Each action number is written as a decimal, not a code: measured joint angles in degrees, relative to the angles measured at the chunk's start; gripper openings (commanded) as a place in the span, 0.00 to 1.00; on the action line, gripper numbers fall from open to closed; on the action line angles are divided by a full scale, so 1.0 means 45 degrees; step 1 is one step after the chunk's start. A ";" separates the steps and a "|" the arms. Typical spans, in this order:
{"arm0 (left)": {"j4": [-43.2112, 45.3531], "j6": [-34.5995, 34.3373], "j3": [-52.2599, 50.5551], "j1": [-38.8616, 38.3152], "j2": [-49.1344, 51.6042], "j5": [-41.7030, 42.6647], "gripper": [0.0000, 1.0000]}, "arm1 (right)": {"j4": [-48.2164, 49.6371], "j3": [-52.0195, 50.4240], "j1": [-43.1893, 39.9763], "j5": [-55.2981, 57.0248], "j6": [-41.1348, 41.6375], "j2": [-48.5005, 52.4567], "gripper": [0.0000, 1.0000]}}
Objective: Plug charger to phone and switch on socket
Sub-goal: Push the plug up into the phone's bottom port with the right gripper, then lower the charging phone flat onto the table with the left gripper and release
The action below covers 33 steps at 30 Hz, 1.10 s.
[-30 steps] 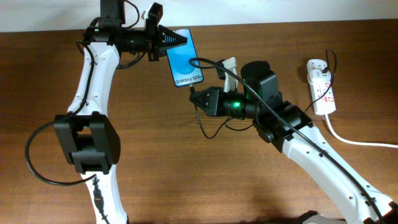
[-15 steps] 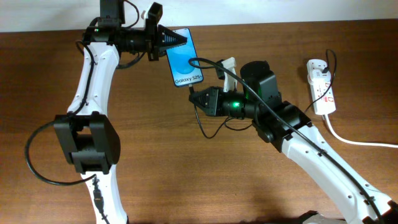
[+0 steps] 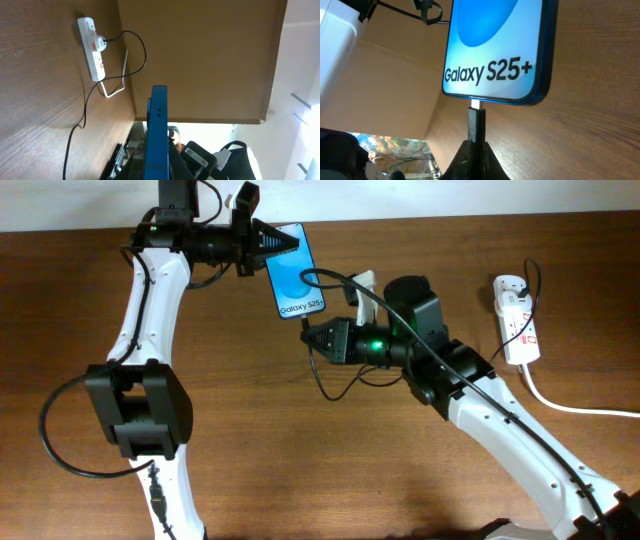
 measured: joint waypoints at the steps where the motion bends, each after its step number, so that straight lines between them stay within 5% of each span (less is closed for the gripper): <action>1: 0.0000 0.0000 0.0000 0.0000 0.0000 0.0000 0.00 | 0.0000 0.0000 -0.0019 -0.0049 0.0005 0.0000 0.04; 19: 0.0058 -0.0034 0.0000 -0.0010 0.0000 -0.0010 0.00 | 0.0709 -0.0214 -0.0189 -0.0345 0.0097 0.0024 0.04; 23: -0.0005 0.0015 0.0000 -0.0039 0.0000 0.0005 0.00 | 0.0704 -0.0209 -0.0233 -0.0209 0.0044 0.0024 0.16; 27: 0.0000 0.0253 0.0000 -0.0335 0.0000 -0.0015 0.00 | 0.0500 -0.0199 -0.0510 -0.0136 -0.0160 0.0024 0.18; 33: -0.0107 0.1214 0.0000 -0.0330 0.0000 -0.0515 0.00 | -0.1117 -0.0151 -0.2613 -0.0481 -0.0928 0.0044 0.28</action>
